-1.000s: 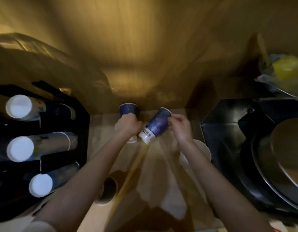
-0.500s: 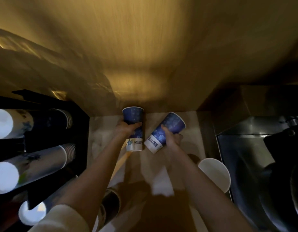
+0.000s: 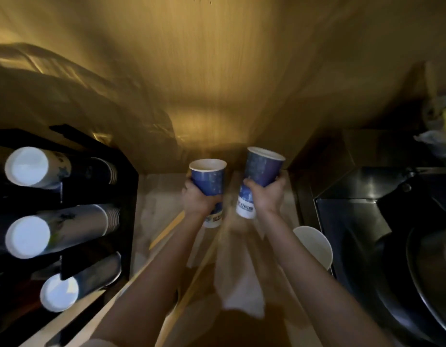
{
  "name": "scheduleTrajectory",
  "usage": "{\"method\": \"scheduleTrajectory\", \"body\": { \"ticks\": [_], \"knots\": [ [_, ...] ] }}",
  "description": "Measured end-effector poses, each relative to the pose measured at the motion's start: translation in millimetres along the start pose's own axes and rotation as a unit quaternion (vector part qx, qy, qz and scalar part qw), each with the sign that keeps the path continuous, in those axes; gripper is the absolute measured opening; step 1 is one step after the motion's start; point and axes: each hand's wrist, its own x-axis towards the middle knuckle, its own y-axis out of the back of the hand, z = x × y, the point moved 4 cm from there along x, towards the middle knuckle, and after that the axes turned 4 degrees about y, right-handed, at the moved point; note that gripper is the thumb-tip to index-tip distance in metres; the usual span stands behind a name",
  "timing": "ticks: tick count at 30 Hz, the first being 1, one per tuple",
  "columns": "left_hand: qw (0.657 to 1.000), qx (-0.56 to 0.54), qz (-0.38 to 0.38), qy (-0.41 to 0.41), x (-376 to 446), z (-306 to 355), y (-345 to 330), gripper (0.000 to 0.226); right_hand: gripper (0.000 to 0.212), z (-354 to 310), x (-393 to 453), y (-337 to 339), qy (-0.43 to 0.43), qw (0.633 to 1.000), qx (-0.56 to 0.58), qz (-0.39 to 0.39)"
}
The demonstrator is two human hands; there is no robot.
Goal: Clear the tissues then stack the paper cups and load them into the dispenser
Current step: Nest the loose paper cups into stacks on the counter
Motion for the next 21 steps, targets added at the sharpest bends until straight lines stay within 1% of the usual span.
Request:
{"method": "scheduleTrajectory", "body": {
  "ticks": [2,6,8,10,14,17,19,21],
  "knots": [
    [0.999,-0.006,0.007,-0.042,-24.1,1.0,-1.6,0.082,0.078,-26.2,-9.5,15.5,0.071,0.997,-0.010,0.004],
    [0.989,-0.047,-0.009,-0.140,-68.6,-16.7,-6.9,0.090,0.085,-68.7,-37.5,46.7,0.197,0.980,0.008,-0.004],
    [0.980,-0.066,-0.012,-0.186,-88.0,-28.6,-6.8,0.086,0.086,-81.0,-54.4,60.8,0.245,0.969,0.021,-0.009],
    [0.975,-0.082,-0.015,-0.207,-102.6,-39.6,-5.1,0.083,0.086,-87.5,-73.7,71.5,0.282,0.959,0.020,-0.019],
    [0.975,-0.076,-0.022,-0.209,-117.4,-57.7,-4.0,0.084,0.085,-71.5,-107.2,76.8,0.314,0.947,0.020,-0.071],
    [0.977,-0.082,-0.032,-0.192,-123.1,-69.5,-3.5,0.087,0.098,-46.1,-121.8,74.9,0.310,0.945,0.020,-0.102],
    [0.979,-0.081,-0.041,-0.182,-126.7,-75.3,-4.2,0.089,0.105,-31.1,-130.4,71.8,0.306,0.943,-0.007,-0.133],
    [0.980,-0.078,-0.048,-0.175,-131.5,-79.0,-4.5,0.091,0.107,-18.3,-138.1,68.1,0.314,0.935,-0.044,-0.161]
  ]
}}
